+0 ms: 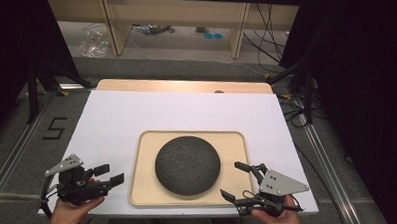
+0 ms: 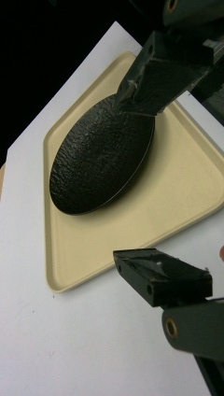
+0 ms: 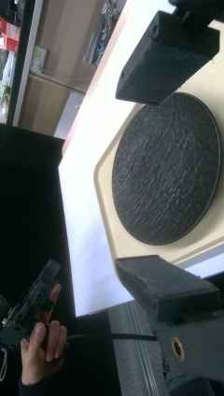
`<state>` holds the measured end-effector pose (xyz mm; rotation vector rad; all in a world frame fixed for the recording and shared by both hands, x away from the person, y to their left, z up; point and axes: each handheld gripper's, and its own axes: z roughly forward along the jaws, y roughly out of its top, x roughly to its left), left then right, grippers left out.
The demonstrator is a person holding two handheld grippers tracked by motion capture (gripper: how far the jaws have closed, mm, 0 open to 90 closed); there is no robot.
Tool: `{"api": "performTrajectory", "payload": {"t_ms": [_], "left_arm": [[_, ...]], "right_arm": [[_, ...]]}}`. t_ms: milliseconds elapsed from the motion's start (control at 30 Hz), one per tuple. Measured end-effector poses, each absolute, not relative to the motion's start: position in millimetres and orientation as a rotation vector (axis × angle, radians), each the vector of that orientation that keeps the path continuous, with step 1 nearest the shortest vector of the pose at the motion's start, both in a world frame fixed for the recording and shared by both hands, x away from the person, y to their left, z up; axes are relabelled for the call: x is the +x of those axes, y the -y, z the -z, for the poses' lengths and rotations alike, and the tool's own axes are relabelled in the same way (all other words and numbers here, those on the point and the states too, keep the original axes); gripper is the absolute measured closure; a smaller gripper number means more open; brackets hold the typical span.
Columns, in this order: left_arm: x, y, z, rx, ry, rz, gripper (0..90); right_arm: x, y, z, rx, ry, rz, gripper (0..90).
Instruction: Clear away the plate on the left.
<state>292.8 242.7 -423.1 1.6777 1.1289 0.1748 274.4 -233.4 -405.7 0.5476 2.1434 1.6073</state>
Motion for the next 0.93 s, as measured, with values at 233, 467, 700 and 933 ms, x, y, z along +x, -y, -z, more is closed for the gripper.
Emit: {"api": "performTrajectory", "payload": {"t_ms": [233, 467, 700, 933], "left_arm": [[285.6, -240.9, 421.8, 1.695, -1.117, -0.209, 23.2], [281.4, -238.8, 422.0, 1.718, -1.117, -0.236, 23.2], [282.8, -241.1, 422.6, 1.697, -1.134, -0.238, 23.2], [283.7, -242.5, 422.8, 1.697, -1.14, -0.243, 23.2]], "right_arm": [[273.6, 233.5, 405.6, 0.553, -2.146, -1.603, 17.0], [274.4, 233.2, 405.5, 0.545, -2.145, -1.609, 17.0], [273.9, 233.0, 405.7, 0.548, -2.146, -1.608, 17.0], [273.9, 233.2, 405.2, 0.55, -2.148, -1.607, 17.0]]}}
